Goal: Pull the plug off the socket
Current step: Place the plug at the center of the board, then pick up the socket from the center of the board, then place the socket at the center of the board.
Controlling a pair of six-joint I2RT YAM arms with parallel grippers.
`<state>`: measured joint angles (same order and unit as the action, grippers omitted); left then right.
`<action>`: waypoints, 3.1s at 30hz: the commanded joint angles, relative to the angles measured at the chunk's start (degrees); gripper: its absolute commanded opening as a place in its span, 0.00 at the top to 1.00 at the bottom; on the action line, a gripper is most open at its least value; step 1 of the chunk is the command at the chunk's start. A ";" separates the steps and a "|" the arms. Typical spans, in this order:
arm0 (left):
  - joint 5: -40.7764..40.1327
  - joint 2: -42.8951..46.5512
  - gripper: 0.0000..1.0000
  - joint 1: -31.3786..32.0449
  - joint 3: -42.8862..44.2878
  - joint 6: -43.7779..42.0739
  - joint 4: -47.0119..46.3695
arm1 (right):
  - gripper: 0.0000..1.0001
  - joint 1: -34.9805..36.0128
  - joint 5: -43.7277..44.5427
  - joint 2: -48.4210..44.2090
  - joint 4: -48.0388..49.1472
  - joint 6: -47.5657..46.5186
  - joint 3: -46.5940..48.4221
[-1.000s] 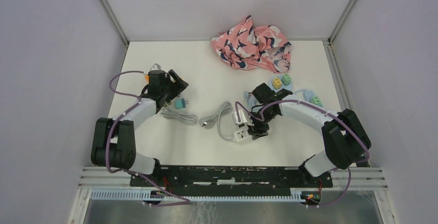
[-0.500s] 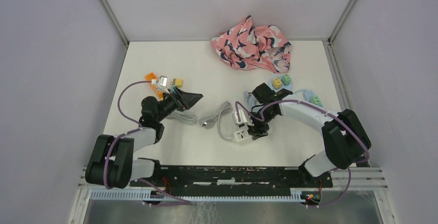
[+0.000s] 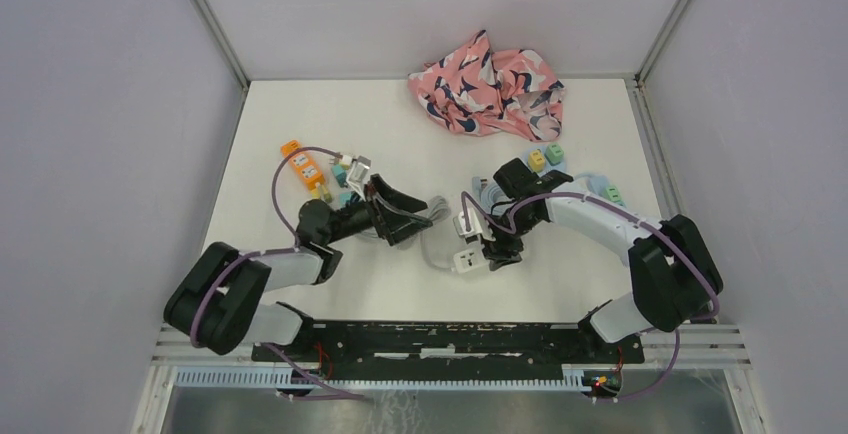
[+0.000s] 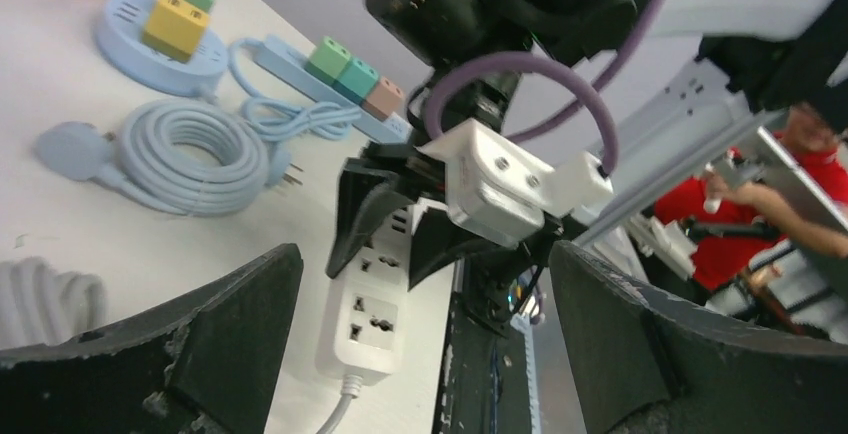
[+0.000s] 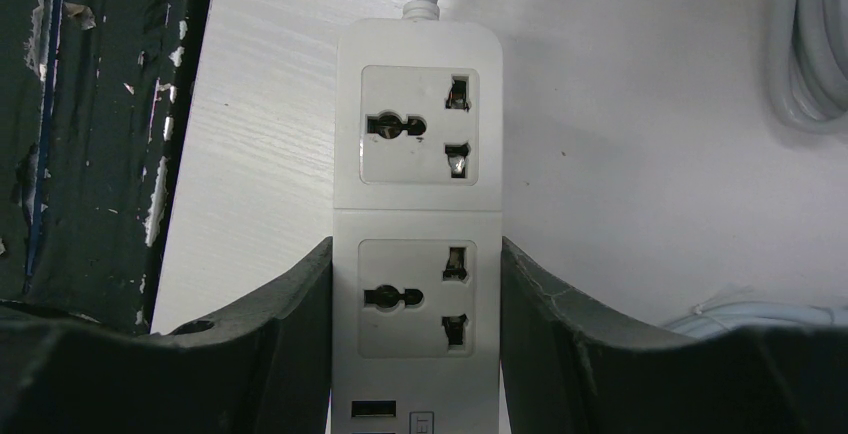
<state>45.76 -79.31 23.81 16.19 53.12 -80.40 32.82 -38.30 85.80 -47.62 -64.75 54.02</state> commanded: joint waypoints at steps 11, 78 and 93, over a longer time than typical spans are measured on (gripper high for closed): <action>-22.15 18.00 0.01 18.66 -0.76 -43.08 26.61 | 0.98 -1.46 -4.84 -3.11 -1.42 -0.03 2.54; -46.07 5.05 0.97 19.67 9.50 -43.99 41.61 | 0.00 -8.98 -12.10 -11.60 -1.73 8.92 5.43; -75.35 -20.93 0.97 3.46 46.91 -17.89 77.73 | 0.00 -11.12 -11.18 -12.49 -1.78 8.07 4.75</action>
<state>-21.19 -94.00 28.91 55.29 25.96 -12.69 22.00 -49.04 74.67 -48.86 -57.04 59.09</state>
